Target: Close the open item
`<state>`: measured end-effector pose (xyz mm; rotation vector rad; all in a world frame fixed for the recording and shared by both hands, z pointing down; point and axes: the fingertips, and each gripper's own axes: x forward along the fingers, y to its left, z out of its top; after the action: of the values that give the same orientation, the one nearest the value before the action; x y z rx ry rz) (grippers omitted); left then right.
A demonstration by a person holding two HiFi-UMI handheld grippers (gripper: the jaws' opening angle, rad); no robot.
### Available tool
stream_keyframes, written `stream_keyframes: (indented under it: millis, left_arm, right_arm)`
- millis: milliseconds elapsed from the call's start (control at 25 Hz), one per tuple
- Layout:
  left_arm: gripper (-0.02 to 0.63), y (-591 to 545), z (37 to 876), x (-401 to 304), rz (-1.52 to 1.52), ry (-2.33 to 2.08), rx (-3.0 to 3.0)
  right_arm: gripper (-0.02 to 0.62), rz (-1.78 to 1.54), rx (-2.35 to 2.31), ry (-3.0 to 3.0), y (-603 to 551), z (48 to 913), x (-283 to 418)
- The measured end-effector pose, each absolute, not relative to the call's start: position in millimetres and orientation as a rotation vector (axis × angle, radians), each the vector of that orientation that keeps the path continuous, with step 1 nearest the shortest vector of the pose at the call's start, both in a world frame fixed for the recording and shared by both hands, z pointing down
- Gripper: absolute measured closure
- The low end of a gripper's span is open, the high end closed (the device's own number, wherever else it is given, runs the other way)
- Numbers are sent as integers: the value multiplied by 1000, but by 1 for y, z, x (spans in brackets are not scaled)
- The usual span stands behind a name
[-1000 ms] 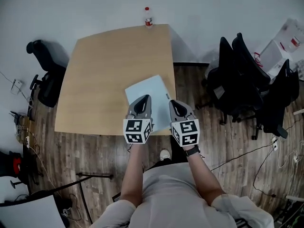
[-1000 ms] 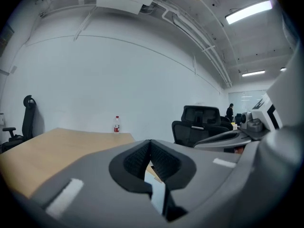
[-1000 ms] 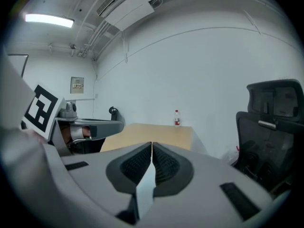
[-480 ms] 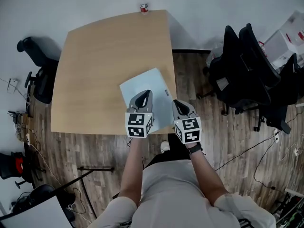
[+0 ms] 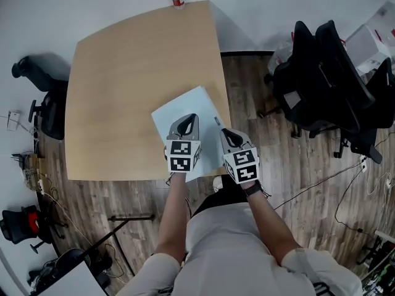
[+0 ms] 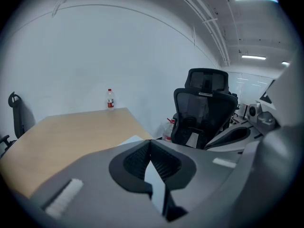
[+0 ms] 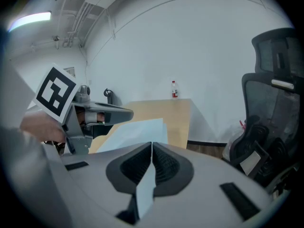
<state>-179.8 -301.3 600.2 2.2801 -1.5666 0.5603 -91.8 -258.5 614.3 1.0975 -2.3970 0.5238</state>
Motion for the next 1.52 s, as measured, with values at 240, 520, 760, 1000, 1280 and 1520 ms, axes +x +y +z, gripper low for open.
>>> stream_keyframes:
  millis: [240,520,760,1000,1280,1520]
  left_arm:
    - [597,-316,622,-173,607,-1502,2277]
    - [597,-325,645,-165,665,-1431,2272]
    - [597,-328,659,-161,697,-1410,2254]
    - [597,-332,667,-160,701,-1408,2240]
    - [597,-335,682,-159,731,-1393,2212]
    - [597,-337,690,-159,750,-1388,2185]
  right_arm:
    - [581,558,1073,-2348,-261,634,-91]
    - [581,584,1067,-2318,-267,648,-88]
    - [581,597,1043,-2319,-267,658,-89]
    - [581,591,1023,-2308,-268,667,-89]
    - [580,562,987,-2281,-267,685,-88]
    - [581,584,962,-2252,-265,694,-88]
